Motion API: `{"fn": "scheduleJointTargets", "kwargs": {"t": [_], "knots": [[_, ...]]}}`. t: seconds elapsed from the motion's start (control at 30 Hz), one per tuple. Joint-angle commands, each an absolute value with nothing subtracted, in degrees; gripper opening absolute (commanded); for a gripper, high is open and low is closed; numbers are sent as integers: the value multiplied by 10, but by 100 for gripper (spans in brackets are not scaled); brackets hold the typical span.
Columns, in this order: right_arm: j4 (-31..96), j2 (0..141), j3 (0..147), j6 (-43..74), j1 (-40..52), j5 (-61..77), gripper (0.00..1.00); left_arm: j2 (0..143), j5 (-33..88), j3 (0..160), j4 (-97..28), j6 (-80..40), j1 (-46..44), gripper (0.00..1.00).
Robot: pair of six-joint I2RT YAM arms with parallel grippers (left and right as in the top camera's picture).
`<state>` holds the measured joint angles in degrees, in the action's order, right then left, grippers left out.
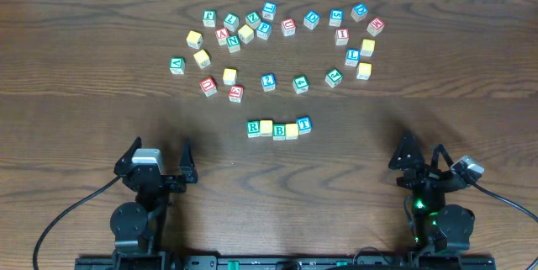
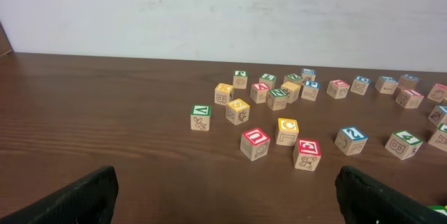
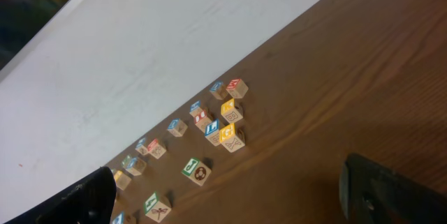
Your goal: Spell out ROBOT
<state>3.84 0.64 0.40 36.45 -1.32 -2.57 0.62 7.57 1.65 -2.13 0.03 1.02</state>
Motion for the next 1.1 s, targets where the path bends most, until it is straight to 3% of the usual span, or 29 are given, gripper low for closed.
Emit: {"fn": "scheduleJointTargets", "kwargs": {"t": [0.0,1.07], "knots": [[40,3,3,366,-14,-29,99,2,79,3,-34,2,9,98],[40,3,3,366,-14,-29,99,2,80,3,-34,2,9,98]]}}
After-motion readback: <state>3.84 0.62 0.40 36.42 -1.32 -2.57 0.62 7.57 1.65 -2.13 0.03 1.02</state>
